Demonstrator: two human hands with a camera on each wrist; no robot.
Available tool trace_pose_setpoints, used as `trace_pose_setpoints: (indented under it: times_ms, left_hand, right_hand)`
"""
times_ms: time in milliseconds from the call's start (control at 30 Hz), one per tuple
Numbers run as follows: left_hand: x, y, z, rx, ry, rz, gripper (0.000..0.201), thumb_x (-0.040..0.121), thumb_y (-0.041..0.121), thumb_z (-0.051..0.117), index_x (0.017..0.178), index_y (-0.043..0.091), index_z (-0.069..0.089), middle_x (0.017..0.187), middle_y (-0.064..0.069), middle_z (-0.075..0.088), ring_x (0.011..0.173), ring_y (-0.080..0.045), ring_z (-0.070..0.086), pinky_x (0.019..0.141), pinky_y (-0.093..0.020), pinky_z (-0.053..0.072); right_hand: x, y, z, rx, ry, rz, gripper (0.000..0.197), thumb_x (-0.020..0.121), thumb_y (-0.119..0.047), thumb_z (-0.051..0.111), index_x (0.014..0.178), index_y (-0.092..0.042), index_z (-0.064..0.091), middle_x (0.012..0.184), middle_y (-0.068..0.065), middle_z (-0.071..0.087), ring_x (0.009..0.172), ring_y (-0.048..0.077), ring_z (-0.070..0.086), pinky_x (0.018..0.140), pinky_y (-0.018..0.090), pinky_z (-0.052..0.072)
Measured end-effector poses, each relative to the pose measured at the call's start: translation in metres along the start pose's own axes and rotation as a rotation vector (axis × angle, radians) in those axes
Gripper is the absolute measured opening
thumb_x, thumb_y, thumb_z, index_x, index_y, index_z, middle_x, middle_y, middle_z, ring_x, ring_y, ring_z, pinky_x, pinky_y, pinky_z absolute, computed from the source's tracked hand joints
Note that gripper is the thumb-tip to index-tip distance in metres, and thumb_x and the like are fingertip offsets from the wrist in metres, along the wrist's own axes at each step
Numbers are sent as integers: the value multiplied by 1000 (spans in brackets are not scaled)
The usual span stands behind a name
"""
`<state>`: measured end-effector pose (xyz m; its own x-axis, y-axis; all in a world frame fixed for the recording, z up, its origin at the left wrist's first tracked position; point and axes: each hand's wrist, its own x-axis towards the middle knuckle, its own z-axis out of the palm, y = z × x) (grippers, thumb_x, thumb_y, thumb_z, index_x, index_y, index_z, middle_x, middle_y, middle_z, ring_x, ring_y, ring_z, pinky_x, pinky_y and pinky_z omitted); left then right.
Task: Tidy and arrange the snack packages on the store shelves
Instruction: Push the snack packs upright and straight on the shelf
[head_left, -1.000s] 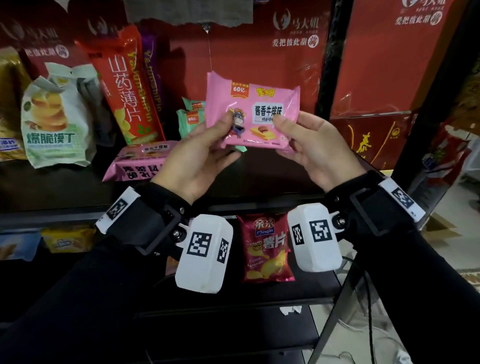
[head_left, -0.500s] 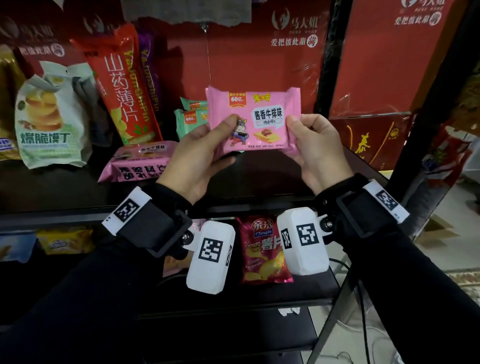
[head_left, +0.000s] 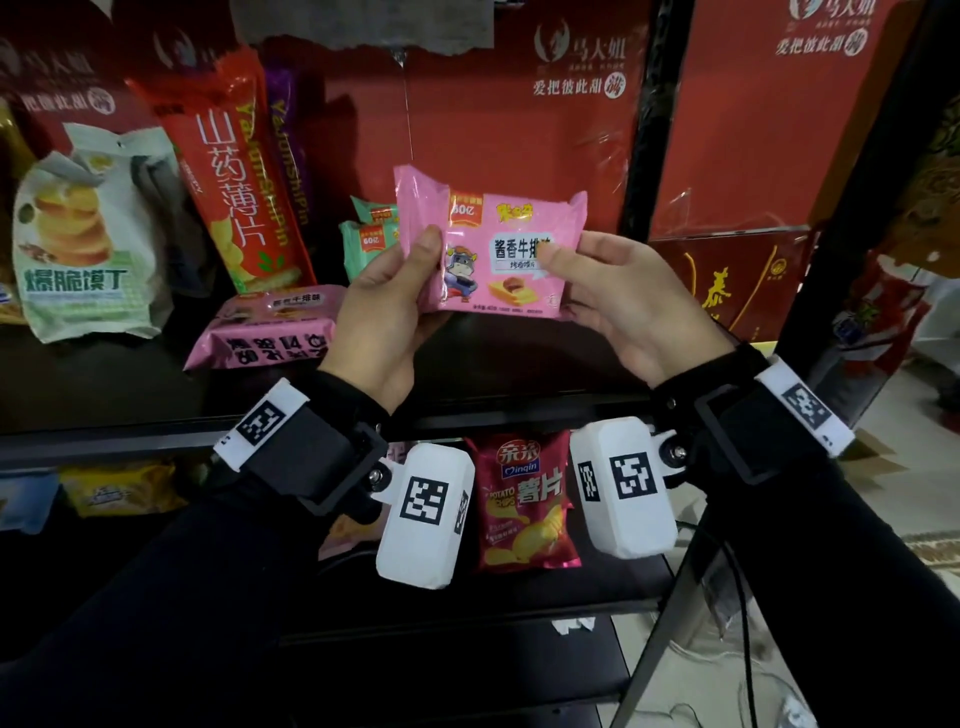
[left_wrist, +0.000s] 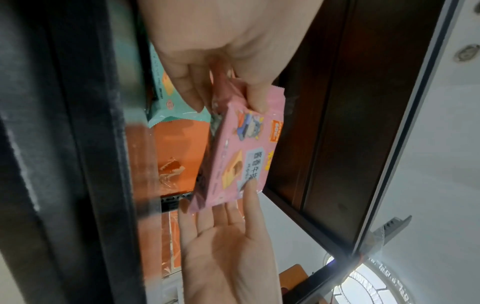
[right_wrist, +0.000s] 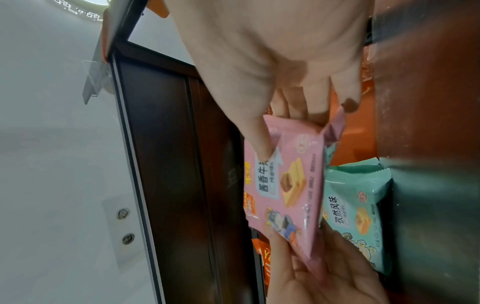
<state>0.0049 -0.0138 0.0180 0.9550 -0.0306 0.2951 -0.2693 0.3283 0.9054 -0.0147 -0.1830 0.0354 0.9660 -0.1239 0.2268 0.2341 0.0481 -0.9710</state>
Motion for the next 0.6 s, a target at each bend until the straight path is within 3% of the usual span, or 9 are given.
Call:
trace_pose_setpoints:
  times_ms: [133,200,267,300,367,433,567,600]
  left_hand:
    - [-1,4,1,30,16,-18,13,95,28,57,88,23,67,80,9,74,74,-2,69,63,-17,53]
    - [-3,6,1,134,24,-23,20,93,33,60,108,22,66,96,13,72,87,1,66,76,-21,50]
    - [-5,6,-1,274,39,-21,53,91,33,63,139,16,47,121,12,61,107,-1,57,92,-27,43]
    - [-5,5,-2,335,44,-3,58,91,29,64,143,14,41,129,9,57,113,-3,54,95,-26,41]
    - [-9,4,-6,458,22,91,45,92,16,63,134,12,50,129,1,58,115,-7,55,97,-21,42]
    - [-13,1,-10,596,-44,193,26,92,6,61,117,12,61,116,-4,65,106,-9,59,99,-19,44]
    - [-20,-9,-22,816,-119,301,17,91,7,62,96,21,70,96,10,69,93,2,61,89,-8,41]
    - [-22,-12,-24,839,-119,300,17,91,9,62,94,24,71,94,15,69,90,8,60,85,-5,40]
  right_hand:
    - [3,-4,-2,-25,-2,-10,25,89,-11,64,113,-5,64,108,13,71,94,28,70,82,38,55]
    - [13,-10,-5,39,50,-30,27,90,-6,62,116,-1,62,109,15,70,90,25,69,77,34,57]
    - [30,-17,-10,90,147,-62,28,89,-4,61,117,3,60,108,17,69,91,28,69,79,40,57]
    - [42,-22,-13,107,185,-74,30,89,-4,62,117,4,58,107,18,69,91,29,70,77,42,58]
    - [66,-29,-19,107,229,-87,36,88,-5,64,121,4,55,109,17,68,90,28,71,67,36,59]
    - [92,-31,-23,36,272,-82,46,85,-9,68,127,2,52,115,16,66,97,26,69,71,34,59]
    - [135,-19,-34,-73,304,-38,47,84,-11,70,127,-1,52,119,14,65,97,25,68,81,39,57]
    - [142,-13,-38,-91,295,-21,46,85,-13,70,126,-4,53,115,12,66,92,24,69,77,37,58]
